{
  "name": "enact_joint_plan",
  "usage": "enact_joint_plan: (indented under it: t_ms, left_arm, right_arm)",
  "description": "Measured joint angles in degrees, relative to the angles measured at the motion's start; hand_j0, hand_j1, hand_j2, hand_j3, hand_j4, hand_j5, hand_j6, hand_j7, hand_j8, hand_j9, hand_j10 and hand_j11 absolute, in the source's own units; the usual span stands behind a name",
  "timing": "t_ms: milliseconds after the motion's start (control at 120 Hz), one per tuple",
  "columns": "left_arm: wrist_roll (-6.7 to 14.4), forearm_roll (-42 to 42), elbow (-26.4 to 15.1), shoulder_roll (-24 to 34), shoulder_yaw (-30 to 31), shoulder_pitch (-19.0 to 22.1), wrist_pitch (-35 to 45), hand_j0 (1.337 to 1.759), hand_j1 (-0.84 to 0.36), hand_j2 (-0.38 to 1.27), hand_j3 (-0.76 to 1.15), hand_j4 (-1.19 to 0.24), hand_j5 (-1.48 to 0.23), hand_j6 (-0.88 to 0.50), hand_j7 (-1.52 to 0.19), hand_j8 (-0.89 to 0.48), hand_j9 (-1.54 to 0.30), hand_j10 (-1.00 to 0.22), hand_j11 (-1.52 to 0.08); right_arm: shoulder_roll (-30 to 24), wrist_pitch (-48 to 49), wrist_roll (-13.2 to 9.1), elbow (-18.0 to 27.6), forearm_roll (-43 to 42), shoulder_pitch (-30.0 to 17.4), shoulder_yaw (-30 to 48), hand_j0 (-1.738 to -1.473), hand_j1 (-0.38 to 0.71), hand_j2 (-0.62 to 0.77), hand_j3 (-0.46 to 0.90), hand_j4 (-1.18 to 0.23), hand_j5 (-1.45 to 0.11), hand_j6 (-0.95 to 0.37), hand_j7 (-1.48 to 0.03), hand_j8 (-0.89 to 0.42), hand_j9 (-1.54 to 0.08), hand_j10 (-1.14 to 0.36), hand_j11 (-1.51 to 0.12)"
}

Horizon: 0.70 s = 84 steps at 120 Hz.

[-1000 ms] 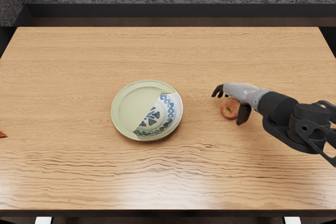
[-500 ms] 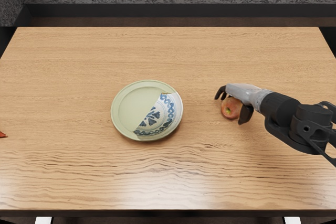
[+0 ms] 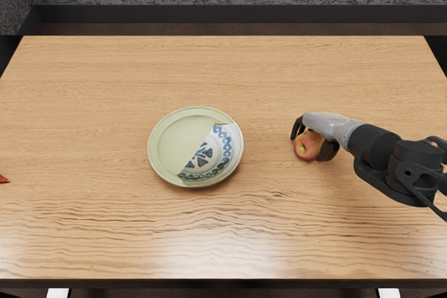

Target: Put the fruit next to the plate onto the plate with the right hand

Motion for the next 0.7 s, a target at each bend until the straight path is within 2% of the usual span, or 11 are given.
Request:
enact_joint_plan:
  t_ms: [75, 92, 142, 450, 700]
  left_arm:
    - [0.0, 0.0, 0.0, 0.0, 0.0, 0.0, 0.0, 1.658, 0.35, 0.00, 0.00, 0.00, 0.00, 0.00, 0.00, 0.00, 0.00, 0.00, 0.00]
    - [0.0, 0.0, 0.0, 0.0, 0.0, 0.0, 0.0, 1.658, 0.35, 0.00, 0.00, 0.00, 0.00, 0.00, 0.00, 0.00, 0.00, 0.00, 0.00]
    - [0.0, 0.0, 0.0, 0.0, 0.0, 0.0, 0.0, 1.658, 0.35, 0.00, 0.00, 0.00, 0.00, 0.00, 0.00, 0.00, 0.00, 0.00, 0.00]
    - [0.0, 0.0, 0.0, 0.0, 0.0, 0.0, 0.0, 1.658, 0.35, 0.00, 0.00, 0.00, 0.00, 0.00, 0.00, 0.00, 0.00, 0.00, 0.00]
    - [0.0, 0.0, 0.0, 0.0, 0.0, 0.0, 0.0, 1.658, 0.35, 0.00, 0.00, 0.00, 0.00, 0.00, 0.00, 0.00, 0.00, 0.00, 0.00]
  right_arm:
    - [0.1, 0.0, 0.0, -0.2, 0.0, 0.0, -0.1, -1.643, 0.25, -0.03, 0.00, -0.52, -0.64, -0.34, -0.65, -0.35, -0.67, -0.49, -0.67]
    - [0.2, 0.0, 0.0, -0.3, 0.0, 0.0, -0.1, -1.641, 0.23, -0.06, 0.00, -0.53, -0.64, -0.34, -0.65, -0.34, -0.68, -0.49, -0.67]
    - [0.2, -0.1, 0.0, -0.5, 0.1, 0.0, -0.1, -1.642, 0.23, 0.01, 0.00, -0.53, -0.63, -0.34, -0.65, -0.34, -0.68, -0.50, -0.68]
    - [0.4, -0.5, 0.1, -0.8, 0.0, -0.1, -0.1, -1.648, 0.20, -0.01, 0.00, -0.58, -0.60, -0.37, -0.66, -0.37, -0.63, -0.54, -0.65]
    - [0.4, -0.6, 0.1, -0.9, 0.3, 0.0, -0.1, -1.652, 0.19, 0.00, 0.00, -0.58, -0.63, -0.37, -0.67, -0.36, -0.66, -0.53, -0.67]
